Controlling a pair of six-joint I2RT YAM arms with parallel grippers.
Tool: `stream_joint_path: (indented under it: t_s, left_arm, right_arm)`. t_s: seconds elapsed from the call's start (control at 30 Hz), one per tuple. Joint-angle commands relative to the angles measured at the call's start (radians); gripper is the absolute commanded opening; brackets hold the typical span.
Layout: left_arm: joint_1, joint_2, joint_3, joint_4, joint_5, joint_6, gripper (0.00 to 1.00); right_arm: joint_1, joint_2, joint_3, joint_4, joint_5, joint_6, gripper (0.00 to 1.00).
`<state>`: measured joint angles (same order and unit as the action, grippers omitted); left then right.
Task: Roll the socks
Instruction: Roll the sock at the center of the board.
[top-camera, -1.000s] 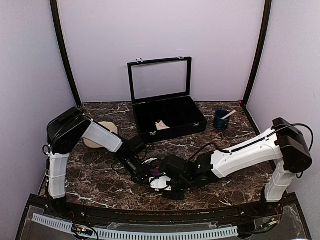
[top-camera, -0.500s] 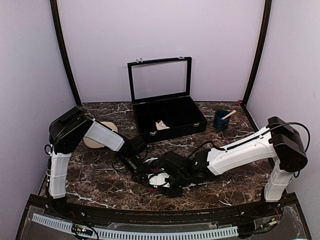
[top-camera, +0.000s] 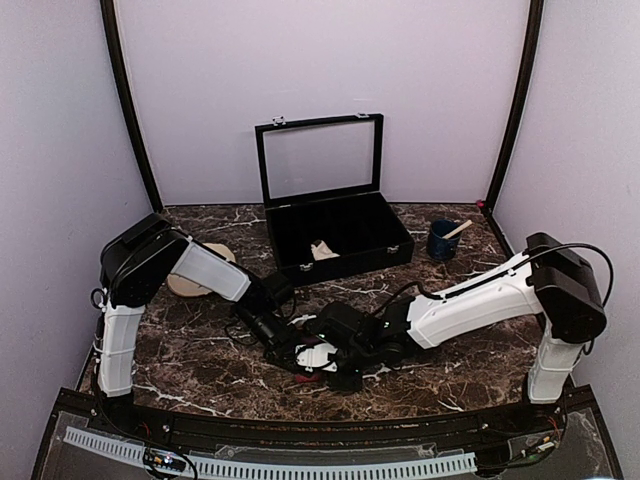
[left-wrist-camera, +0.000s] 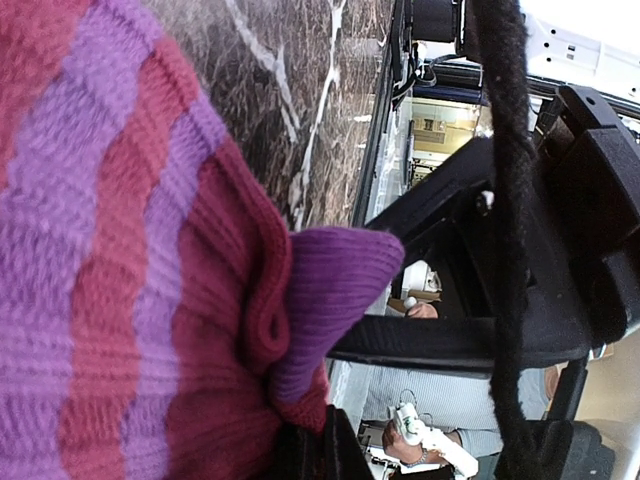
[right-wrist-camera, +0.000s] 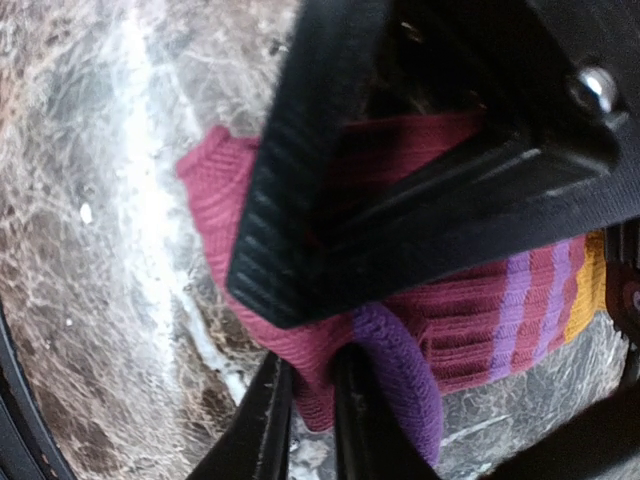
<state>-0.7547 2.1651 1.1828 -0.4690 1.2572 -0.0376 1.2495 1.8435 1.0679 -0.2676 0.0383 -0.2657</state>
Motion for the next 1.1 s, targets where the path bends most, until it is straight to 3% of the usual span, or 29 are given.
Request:
stream_joint_path:
  t_s: [0.0,0.13,0.43,0.8,1.07]
  left_arm:
    - [0.01,0.018,0.003,-0.033,-0.033,0.023,0.0]
    - [0.019,0.005,-0.007,-0.016,-0.073,0.01,0.03]
    - [0.053,-0.12,-0.138,0.268,-0.173,-0.156,0.18]
    - [0.054,-0.258,-0.344,0.636,-0.349,-0.352,0.2]
    - [0.05,-0.371,-0.449,0.764,-0.504,-0.403,0.22]
  right_arm:
    - [-0.012,0.042,-0.008,-0.032,-0.006,0.029,0.09]
    - [-0.013,0.039,-0.018,-0.047,-0.02,0.045,0.01]
    - [-0.013,0.05,0.043,-0.154,-0.063,0.07,0.0]
    - [-0.054,0.107,0.19,-0.346,-0.221,0.117,0.0]
    - [-0.11,0.101,0.215,-0.398,-0.329,0.132,0.0]
